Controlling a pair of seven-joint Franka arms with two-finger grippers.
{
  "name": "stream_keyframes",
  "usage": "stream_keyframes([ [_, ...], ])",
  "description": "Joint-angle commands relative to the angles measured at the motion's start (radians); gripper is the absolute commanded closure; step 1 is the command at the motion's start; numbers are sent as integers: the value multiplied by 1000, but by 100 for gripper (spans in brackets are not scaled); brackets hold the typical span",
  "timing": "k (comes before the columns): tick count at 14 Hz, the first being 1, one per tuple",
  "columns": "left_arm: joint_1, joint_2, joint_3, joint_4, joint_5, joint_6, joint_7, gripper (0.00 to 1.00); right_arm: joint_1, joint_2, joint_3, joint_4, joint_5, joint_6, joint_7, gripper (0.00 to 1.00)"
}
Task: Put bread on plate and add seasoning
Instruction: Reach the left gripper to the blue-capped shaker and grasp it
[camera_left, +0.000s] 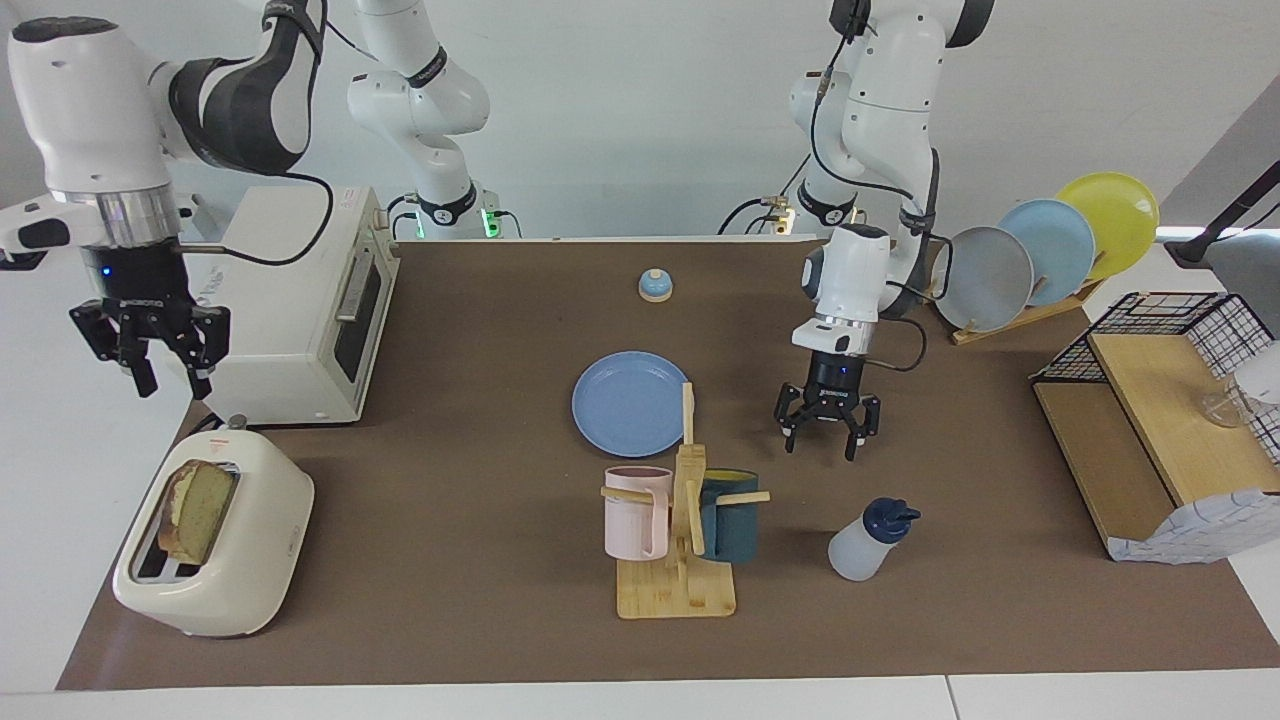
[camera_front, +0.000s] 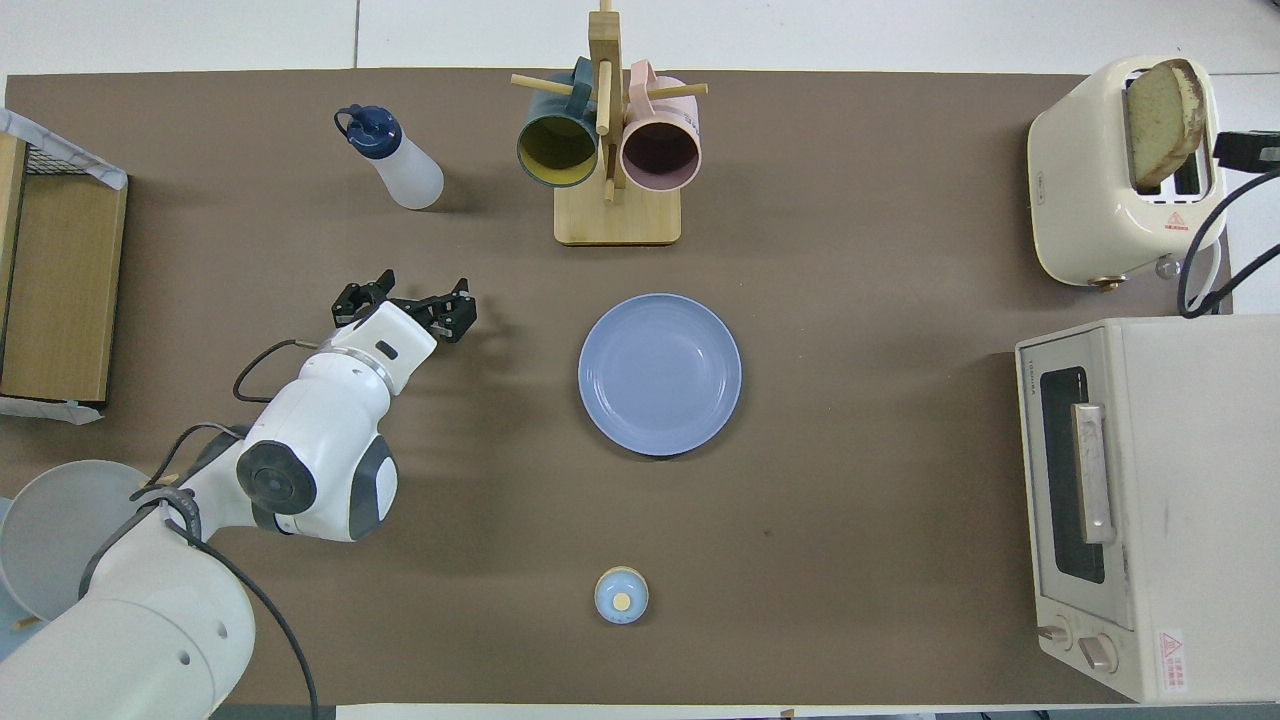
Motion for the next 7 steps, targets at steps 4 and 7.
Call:
stream_keyframes([
  [4, -186, 159, 233, 207, -68, 10, -2, 0, -33, 137, 2, 21, 28, 171, -87, 0],
  [7, -171, 246, 233, 337, -71, -25, -6, 0, -36, 170, 3, 28, 28, 223, -83, 0],
])
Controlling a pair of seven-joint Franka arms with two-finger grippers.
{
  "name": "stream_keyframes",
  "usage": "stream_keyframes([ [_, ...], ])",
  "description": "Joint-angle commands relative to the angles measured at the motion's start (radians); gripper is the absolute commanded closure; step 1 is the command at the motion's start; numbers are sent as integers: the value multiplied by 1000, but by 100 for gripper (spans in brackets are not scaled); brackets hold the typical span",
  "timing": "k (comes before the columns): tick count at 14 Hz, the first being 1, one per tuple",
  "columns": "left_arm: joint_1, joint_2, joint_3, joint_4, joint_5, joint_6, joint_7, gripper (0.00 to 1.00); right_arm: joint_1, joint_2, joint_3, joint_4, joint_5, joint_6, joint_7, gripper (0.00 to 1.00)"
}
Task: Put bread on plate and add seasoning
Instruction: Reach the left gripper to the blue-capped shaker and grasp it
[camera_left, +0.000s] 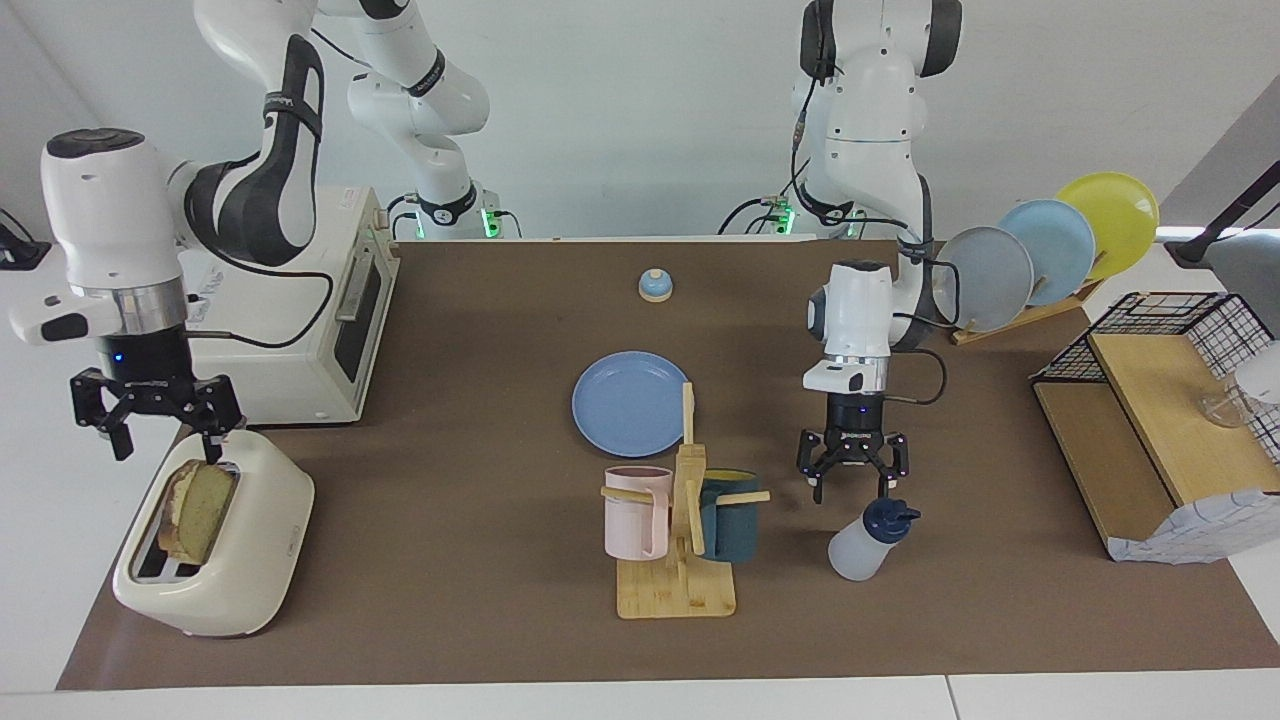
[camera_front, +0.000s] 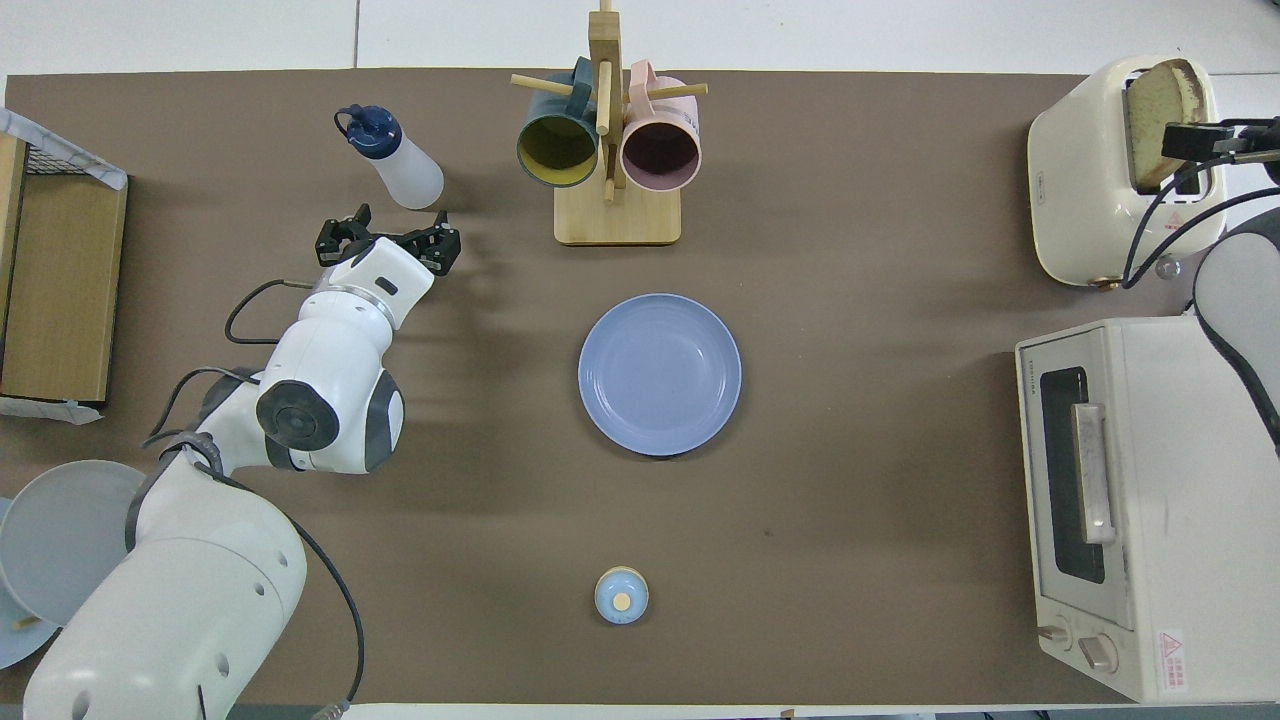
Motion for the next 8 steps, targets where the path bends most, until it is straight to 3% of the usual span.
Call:
stream_keyframes([
  [1, 12, 82, 12, 128, -19, -45, -8, 0, -12, 35, 9, 27, 28, 61, -29, 2],
  [3, 29, 90, 14, 189, -18, -117, -9, 0, -3, 54, 10, 42, 31, 61, -5, 4],
  [7, 35, 94, 14, 240, -16, -201, -9, 0, 6, 55, 10, 39, 62, 55, 14, 48],
  [8, 36, 102, 14, 244, -15, -203, -9, 0, 6, 55, 10, 39, 60, 52, 11, 66],
])
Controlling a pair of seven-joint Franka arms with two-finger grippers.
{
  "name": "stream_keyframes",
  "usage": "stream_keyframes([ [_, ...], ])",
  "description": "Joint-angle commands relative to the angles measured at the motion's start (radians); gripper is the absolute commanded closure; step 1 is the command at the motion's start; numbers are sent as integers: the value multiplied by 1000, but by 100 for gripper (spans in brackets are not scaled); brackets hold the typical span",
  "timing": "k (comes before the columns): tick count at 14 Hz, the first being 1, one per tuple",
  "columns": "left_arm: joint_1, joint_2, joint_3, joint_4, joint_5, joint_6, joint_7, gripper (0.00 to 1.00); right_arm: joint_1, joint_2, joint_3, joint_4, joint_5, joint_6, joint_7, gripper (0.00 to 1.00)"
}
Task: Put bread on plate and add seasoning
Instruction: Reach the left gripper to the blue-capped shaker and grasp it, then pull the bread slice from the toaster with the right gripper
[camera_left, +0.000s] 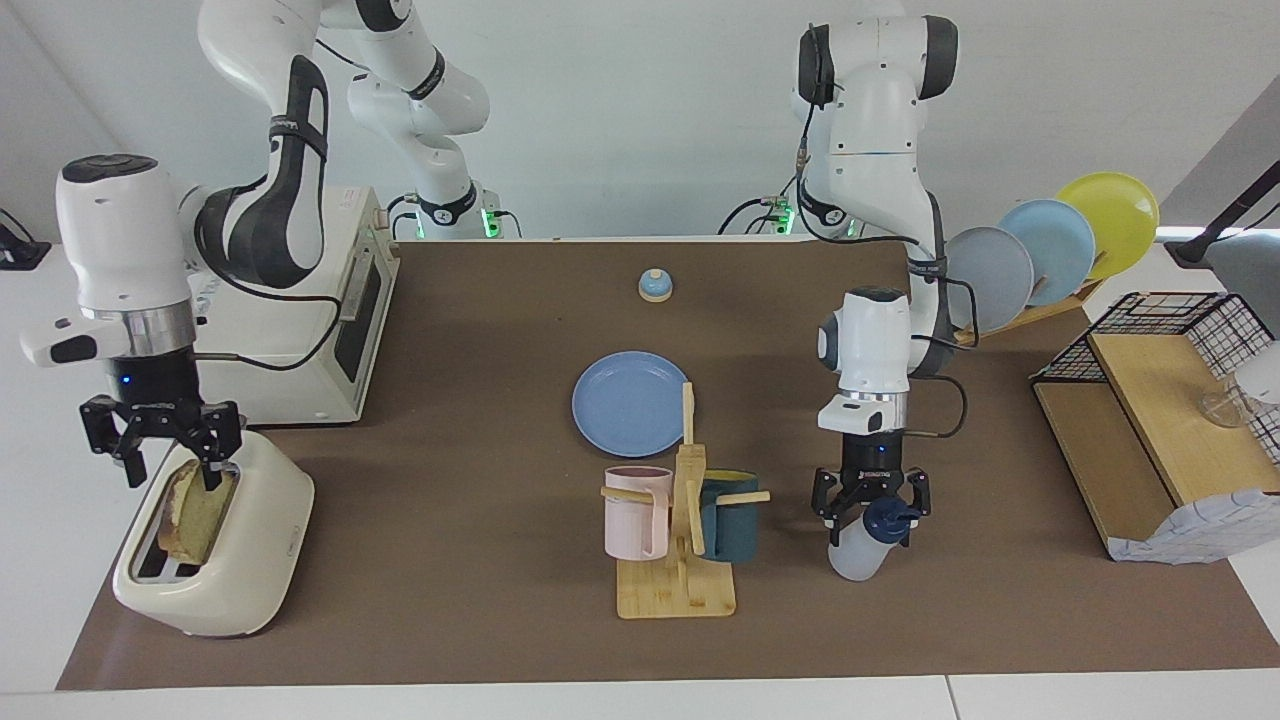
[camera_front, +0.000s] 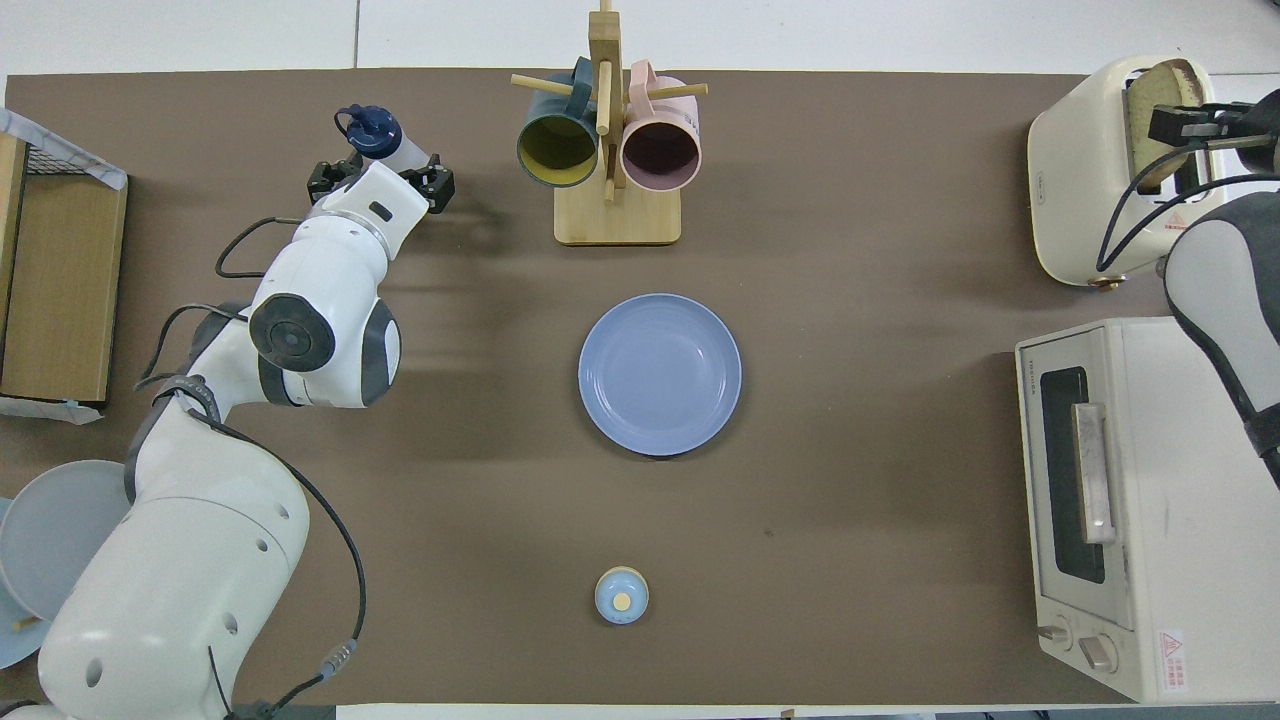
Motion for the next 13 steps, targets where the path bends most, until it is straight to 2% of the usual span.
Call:
stream_keyframes([
  [1, 8, 33, 7, 43, -1, -32, -8, 0, -4, 13, 5, 18, 24, -10, -1, 78],
  [2, 14, 35, 5, 49, 1, -46, -8, 0, -7, 11, 5, 24, 22, -39, -4, 83],
  [4, 16, 40, 4, 57, -1, -55, -9, 0, -13, 11, 6, 70, 21, -123, -30, 100],
  [8, 19, 43, -1, 78, -10, -86, -20, 0, -16, 40, 5, 294, -19, -461, -71, 100],
  [10, 28, 46, -1, 80, -7, -86, -46, 0, 4, 10, 11, 328, -22, -518, -70, 100],
  [13, 31, 56, -4, 87, -8, -74, -69, 0, 78, -49, 11, 326, -77, -594, -68, 100],
])
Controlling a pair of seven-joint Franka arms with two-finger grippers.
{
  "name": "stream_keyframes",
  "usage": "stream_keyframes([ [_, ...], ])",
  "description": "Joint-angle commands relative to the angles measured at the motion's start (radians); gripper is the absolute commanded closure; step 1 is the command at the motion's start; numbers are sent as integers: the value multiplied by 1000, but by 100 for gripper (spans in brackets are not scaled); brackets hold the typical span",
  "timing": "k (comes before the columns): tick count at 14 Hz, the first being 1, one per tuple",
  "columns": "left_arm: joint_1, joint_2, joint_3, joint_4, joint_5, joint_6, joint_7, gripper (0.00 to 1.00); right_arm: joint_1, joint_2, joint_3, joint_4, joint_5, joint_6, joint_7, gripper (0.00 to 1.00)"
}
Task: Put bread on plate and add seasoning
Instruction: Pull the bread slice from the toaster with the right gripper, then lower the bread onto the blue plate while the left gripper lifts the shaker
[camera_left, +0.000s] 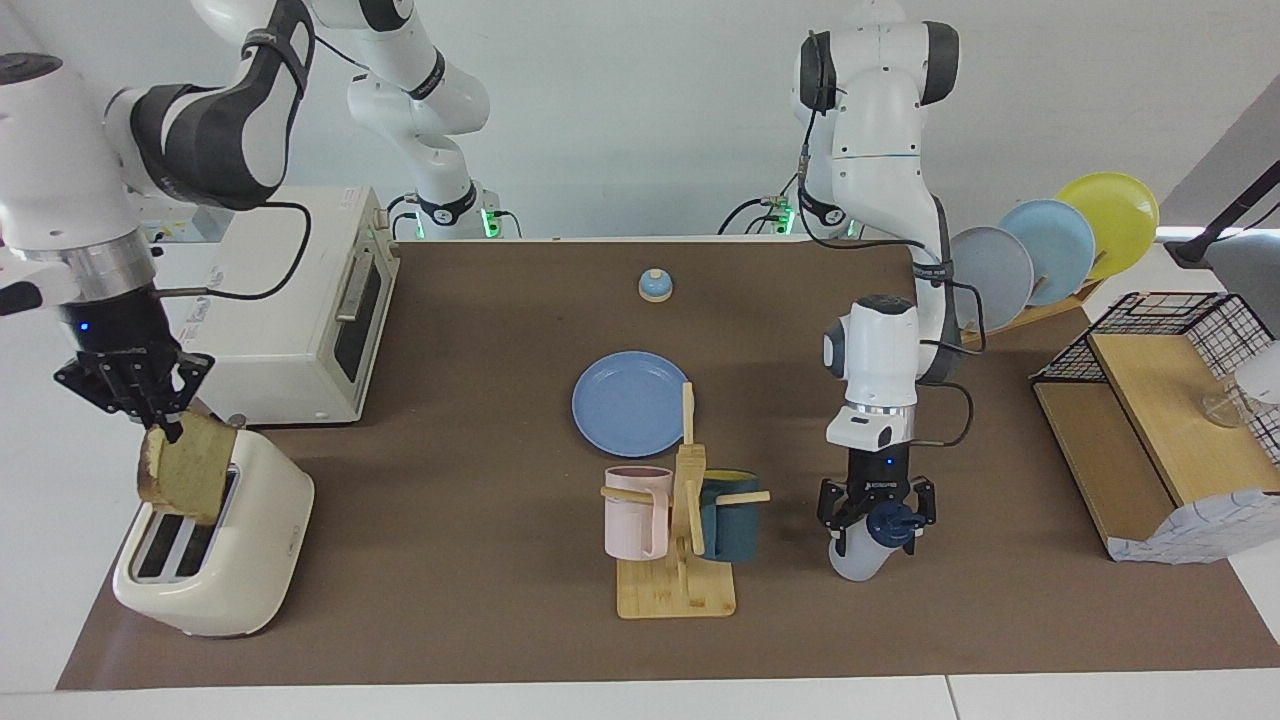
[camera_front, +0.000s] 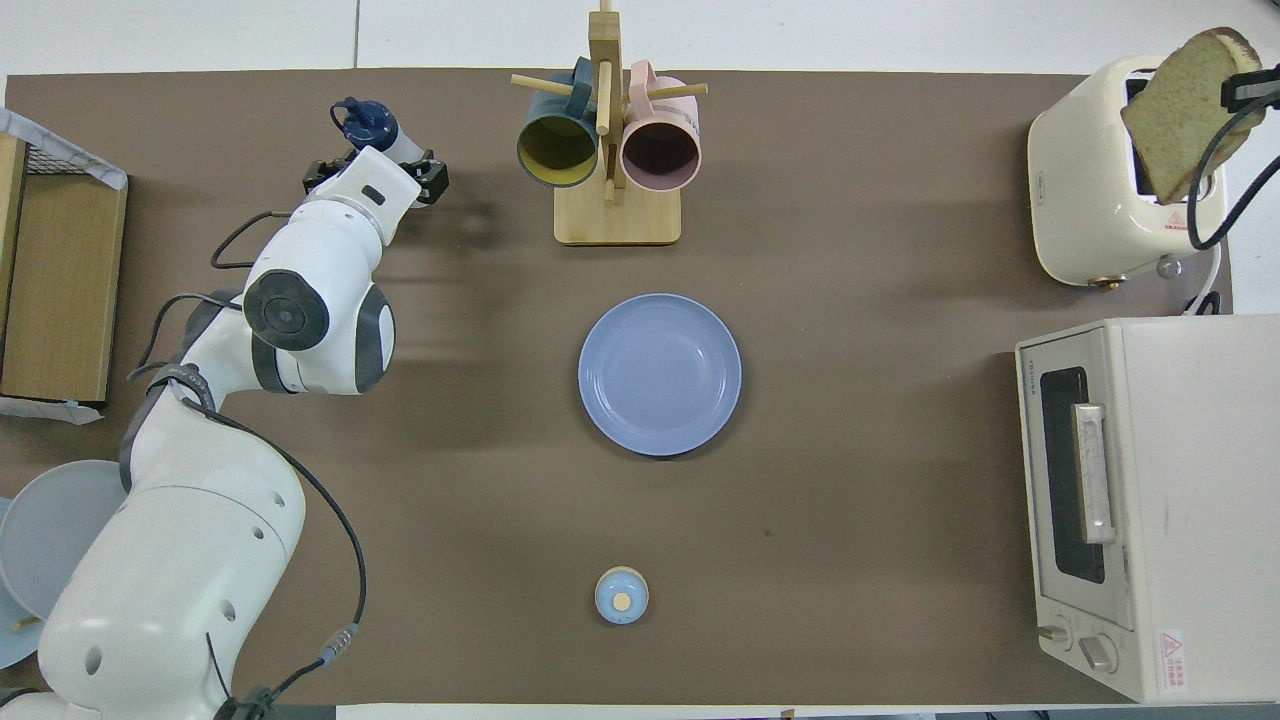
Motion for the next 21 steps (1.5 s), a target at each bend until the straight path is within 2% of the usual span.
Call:
stream_keyframes([
  [1, 8, 36, -3, 53, -10, -4, -32, 0, 39, -35, 7, 0, -22, -76, -8, 100],
  [2, 8, 36, -3, 53, -8, -4, -37, 0, 45, -42, 18, -10, -4, -73, -7, 100],
  [4, 8, 36, -4, 53, -8, -5, -40, 0, 65, -48, 53, -18, 138, -86, 6, 100],
  [6, 8, 36, -12, 53, -8, -1, -41, 0, 135, -59, 64, -65, 169, -72, 38, 100],
  [7, 10, 36, -12, 53, -8, -1, -44, 12, 162, -73, 65, -101, 171, -61, 83, 100],
  [8, 11, 36, -12, 53, -7, -1, -47, 51, 192, -84, 65, -134, 180, -53, 166, 100],
  [9, 17, 38, -12, 53, -1, -2, -44, 97, 228, -96, 67, -170, 189, -49, 265, 100],
  [11, 16, 35, -15, 42, 4, -4, -34, 100, 303, -122, 65, -237, 237, -18, 431, 100],
  [13, 13, 33, -17, 42, 2, -7, -33, 100, 382, -160, 65, -369, 248, 140, 536, 100],
  [15, 14, 29, -15, 45, 2, -7, -33, 100, 430, -162, 67, -447, 248, 251, 558, 100],
  [18, 14, 0, -14, 39, 6, -17, -11, 100, 505, -157, 65, -497, 248, 324, 595, 100],
  [21, 13, -48, -15, 22, 4, -71, 167, 100, 561, -151, 65, -562, 248, 420, 647, 100],
])
